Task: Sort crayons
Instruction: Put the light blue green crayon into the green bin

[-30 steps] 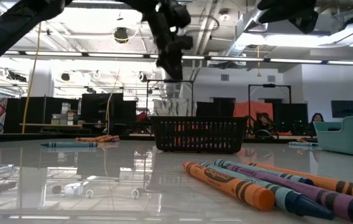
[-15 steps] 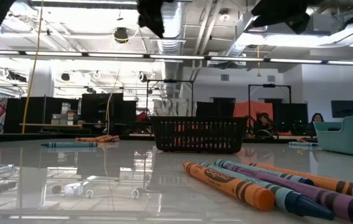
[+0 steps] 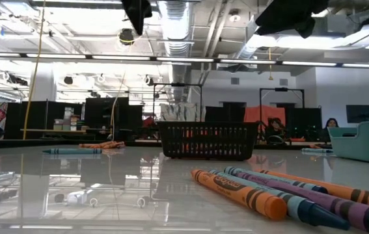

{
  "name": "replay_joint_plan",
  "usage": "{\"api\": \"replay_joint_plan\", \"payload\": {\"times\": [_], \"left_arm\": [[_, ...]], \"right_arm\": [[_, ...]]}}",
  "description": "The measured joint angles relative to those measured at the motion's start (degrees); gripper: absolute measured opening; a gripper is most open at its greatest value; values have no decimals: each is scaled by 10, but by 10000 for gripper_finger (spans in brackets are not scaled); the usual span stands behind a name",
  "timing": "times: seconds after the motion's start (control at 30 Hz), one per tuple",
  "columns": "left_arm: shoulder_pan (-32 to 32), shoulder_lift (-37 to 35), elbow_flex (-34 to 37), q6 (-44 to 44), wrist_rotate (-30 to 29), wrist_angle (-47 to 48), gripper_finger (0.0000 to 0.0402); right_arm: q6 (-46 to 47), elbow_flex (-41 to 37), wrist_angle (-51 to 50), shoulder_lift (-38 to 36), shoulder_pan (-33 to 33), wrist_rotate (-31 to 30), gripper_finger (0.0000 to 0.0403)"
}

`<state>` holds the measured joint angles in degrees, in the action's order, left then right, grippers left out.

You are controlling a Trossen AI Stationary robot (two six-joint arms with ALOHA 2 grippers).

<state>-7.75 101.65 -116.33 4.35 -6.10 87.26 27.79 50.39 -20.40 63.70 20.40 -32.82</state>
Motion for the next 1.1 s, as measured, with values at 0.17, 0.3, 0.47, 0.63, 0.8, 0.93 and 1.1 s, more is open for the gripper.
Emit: {"api": "replay_joint_plan", "payload": {"times": [0.17,0.3,0.47,0.63,0.8,0.93,1.1], "left_arm": [[23,-53,138,-20,-33,-113,138],[26,-113,281,-47,-33,-218,138],[25,-200,458,-82,-7,-317,138],[25,-270,599,-144,10,-396,138],[25,-313,711,-186,24,-460,138],[26,-330,779,-208,47,-512,138],[29,-335,832,-219,47,-557,138]], "right_arm": [[0,0,0,0,0,0,111],[2,0,1,0,2,1,111],[2,0,1,0,2,4,111],[2,0,1,0,0,4,111],[2,0,1,0,-4,5,111],[4,0,1,0,-3,6,111],[7,0,1,0,-3,9,111]]}}
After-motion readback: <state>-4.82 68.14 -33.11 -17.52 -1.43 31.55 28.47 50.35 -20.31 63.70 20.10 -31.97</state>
